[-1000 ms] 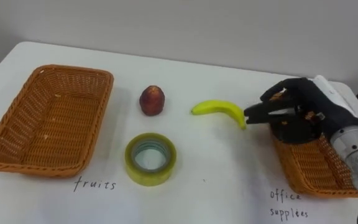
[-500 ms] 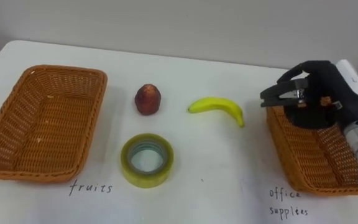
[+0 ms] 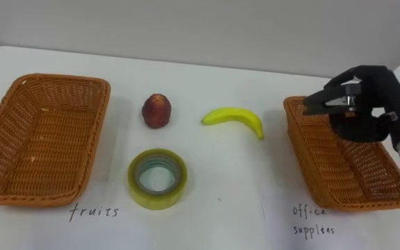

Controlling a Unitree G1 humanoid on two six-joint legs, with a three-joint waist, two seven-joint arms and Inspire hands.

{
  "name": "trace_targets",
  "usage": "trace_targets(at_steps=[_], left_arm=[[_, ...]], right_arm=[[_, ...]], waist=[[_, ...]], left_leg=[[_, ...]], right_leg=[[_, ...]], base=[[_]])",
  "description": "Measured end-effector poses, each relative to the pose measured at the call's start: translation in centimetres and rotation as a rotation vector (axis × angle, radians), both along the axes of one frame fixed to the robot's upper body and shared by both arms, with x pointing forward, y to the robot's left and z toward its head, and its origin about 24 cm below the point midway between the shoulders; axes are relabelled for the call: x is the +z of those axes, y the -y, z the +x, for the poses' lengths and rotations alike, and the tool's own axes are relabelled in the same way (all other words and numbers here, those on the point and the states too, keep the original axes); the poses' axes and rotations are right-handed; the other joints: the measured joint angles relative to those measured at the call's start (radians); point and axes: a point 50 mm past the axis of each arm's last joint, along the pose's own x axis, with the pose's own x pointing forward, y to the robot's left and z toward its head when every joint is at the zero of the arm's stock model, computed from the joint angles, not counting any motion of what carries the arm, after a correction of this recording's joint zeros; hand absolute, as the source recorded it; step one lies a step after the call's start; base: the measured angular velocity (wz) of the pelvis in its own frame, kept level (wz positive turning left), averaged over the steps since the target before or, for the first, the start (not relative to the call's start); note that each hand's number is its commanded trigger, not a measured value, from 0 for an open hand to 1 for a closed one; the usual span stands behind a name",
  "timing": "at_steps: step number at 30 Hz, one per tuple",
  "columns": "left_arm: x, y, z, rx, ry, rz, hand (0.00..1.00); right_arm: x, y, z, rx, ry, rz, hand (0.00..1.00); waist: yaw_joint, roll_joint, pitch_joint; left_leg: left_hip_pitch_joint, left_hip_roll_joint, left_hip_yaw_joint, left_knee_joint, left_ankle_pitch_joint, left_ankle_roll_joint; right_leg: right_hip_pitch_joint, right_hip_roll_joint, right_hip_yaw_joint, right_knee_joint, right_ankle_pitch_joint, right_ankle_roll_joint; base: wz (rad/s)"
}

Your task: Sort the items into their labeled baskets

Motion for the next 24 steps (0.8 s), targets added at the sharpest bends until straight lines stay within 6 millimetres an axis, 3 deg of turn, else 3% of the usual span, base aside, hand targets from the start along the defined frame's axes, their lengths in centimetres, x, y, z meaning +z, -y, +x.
trace_targets(at_steps=[3, 9, 24], left_arm=[[0.0, 0.0, -0.1, 0.003, -0.004, -0.001, 0.00], [-0.2, 0.1, -0.6, 0.010, -0.026, -0.005, 0.00], [-0.2, 0.0, -0.4, 0.009, -0.026, -0.007, 0.00]], right_arm=[[-1.1, 0.7, -0.6, -0.035, -0.048, 0.013, 1.00], [-0.9, 1.4, -0.9, -0.088, -0.008, 0.020, 1.00], [-1.5, 1.8, -1.0, -0.127, -0.015, 0.023, 1.00]], waist=[[-0.007, 0.000, -0.0002], [-0.023, 0.006, -0.0005], [-0.024, 0.000, -0.0053]], left_leg=[[-0.002, 0.000, 0.001, -0.001, 0.000, 0.000], [-0.006, 0.000, 0.003, 0.001, 0.000, 0.000], [0.010, 0.000, 0.002, 0.000, 0.000, 0.000]], right_leg=[[-0.003, 0.000, 0.000, 0.000, 0.000, 0.000], [-0.007, 0.001, 0.002, 0.000, 0.000, 0.000], [0.008, 0.000, 0.000, 0.001, 0.000, 0.000]], base=[[0.00], [0.00], [0.00]])
